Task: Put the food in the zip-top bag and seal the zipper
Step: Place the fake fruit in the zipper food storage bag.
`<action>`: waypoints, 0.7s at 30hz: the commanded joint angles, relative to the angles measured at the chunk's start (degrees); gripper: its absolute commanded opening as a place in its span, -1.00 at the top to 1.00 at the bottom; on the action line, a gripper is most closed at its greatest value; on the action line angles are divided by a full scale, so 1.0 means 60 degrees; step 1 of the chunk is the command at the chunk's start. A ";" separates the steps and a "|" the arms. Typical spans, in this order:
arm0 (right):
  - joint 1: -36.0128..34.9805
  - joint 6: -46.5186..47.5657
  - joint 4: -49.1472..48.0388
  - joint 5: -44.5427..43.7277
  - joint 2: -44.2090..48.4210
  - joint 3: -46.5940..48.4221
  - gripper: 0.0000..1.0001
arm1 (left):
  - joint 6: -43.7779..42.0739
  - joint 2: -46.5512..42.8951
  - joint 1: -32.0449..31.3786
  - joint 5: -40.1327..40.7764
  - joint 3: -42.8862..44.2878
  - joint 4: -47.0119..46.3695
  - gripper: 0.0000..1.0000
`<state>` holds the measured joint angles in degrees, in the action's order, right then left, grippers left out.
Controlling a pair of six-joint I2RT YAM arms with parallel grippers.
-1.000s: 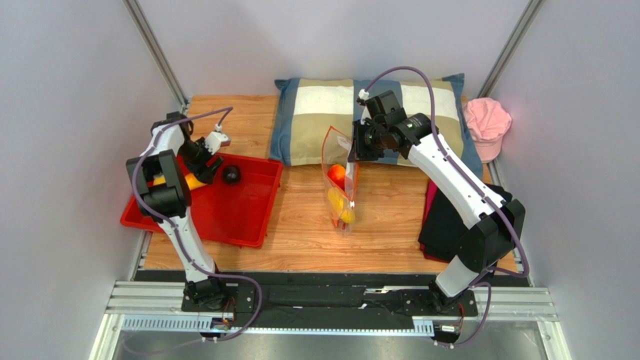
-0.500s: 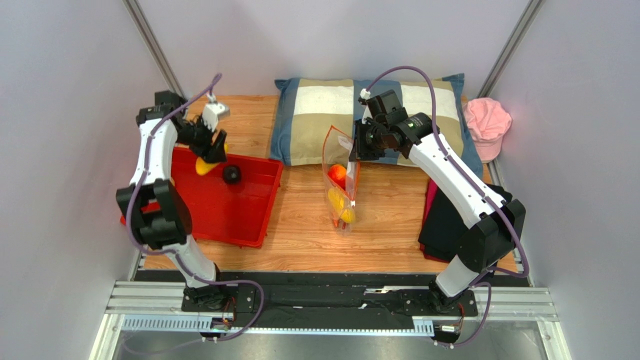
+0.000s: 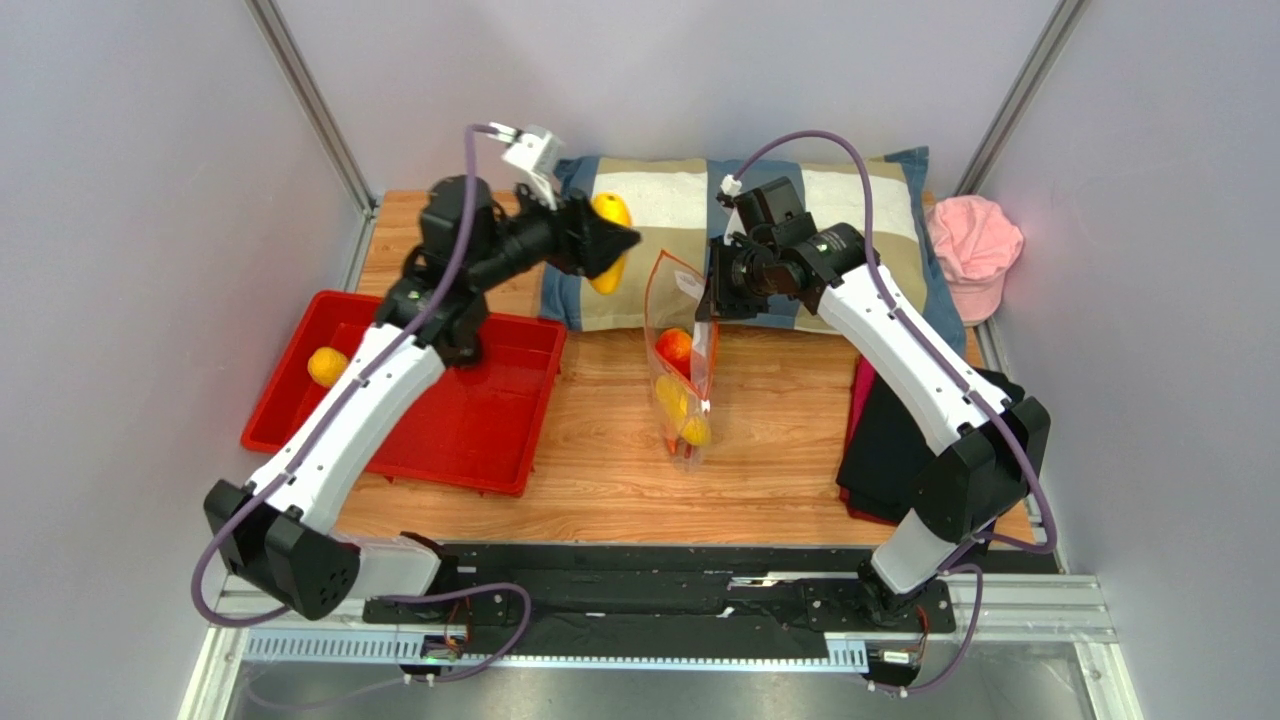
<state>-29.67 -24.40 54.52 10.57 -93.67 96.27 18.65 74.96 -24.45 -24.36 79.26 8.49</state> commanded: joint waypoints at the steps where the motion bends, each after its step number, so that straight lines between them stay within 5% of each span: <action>1: 0.0067 -0.0108 -0.0357 0.0128 0.0098 0.0303 1.00 | 0.1168 0.0645 -0.1300 0.1993 -0.0305 -0.1898 0.57; 10: 0.0155 -0.0151 -0.0357 0.0304 0.0377 -0.0034 1.00 | 0.2047 0.1569 -0.2194 0.2814 -0.0568 -0.2177 0.49; 15: 0.0243 -0.0137 -0.0327 0.0319 0.0348 -0.0034 1.00 | 0.2296 0.1453 -0.2517 0.2758 -0.1314 -0.1782 0.27; 21: 0.0389 -0.0122 -0.0313 0.0348 0.0406 -0.0151 1.00 | 0.1901 0.0604 -0.2532 0.2303 -0.1360 -0.0626 -0.77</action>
<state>-27.92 -24.64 54.35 12.10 -93.56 95.59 30.98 84.71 -39.64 -8.93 70.22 1.80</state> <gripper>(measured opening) 0.009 0.773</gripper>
